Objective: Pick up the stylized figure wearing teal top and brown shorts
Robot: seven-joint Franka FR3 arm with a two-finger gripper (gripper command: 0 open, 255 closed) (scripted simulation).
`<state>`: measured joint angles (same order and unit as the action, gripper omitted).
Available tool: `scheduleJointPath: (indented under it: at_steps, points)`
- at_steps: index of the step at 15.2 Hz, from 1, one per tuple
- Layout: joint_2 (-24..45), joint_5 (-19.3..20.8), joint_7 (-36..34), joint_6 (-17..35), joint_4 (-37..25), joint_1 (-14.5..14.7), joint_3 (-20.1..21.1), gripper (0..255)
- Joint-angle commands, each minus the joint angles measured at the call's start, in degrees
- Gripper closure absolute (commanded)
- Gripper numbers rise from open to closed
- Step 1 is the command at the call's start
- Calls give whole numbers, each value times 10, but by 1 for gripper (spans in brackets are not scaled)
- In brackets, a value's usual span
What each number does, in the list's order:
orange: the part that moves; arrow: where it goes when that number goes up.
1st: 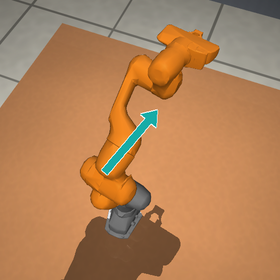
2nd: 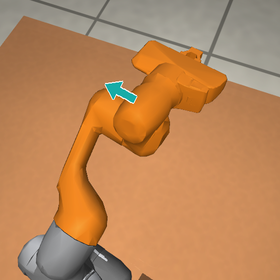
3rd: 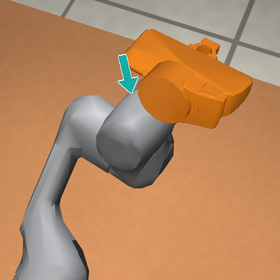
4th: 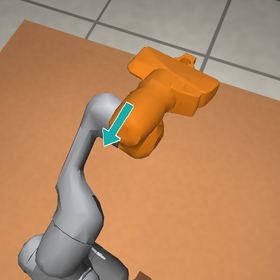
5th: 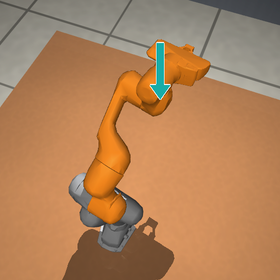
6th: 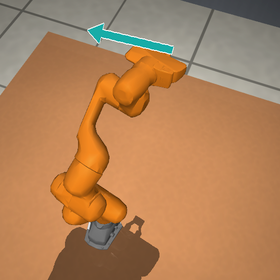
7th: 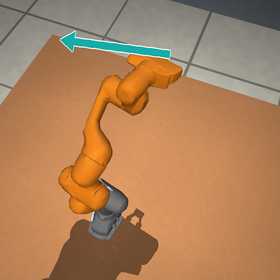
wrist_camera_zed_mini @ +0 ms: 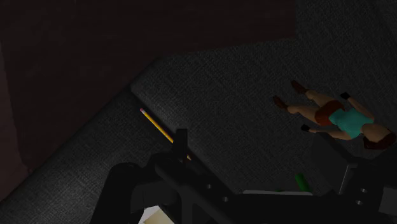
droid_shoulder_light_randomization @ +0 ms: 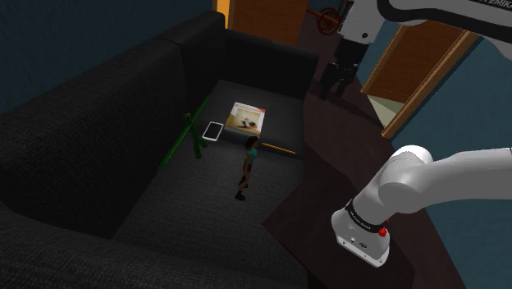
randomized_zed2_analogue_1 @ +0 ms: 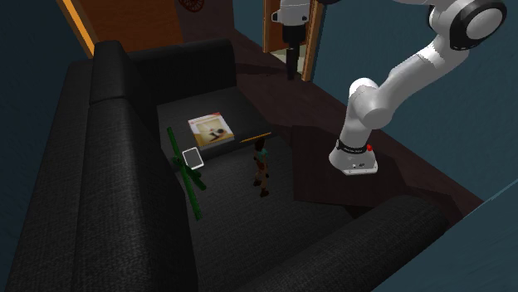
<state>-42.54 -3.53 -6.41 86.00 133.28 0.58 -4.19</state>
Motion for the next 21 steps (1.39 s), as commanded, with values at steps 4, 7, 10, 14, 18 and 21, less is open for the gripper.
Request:
scheduleJointPath:
  at_steps: [4,7,10,14,18,21]
  points:
    - [22,-31,-50,24,10,8,33,0]
    - [52,-60,-99,49,12,17,65,0]
    - [88,-88,-146,77,9,26,96,0]
    - [145,-119,-207,115,-7,36,135,0]
    - [212,-143,-266,153,-34,46,170,0]
    - [268,-154,-310,180,-61,52,194,0]
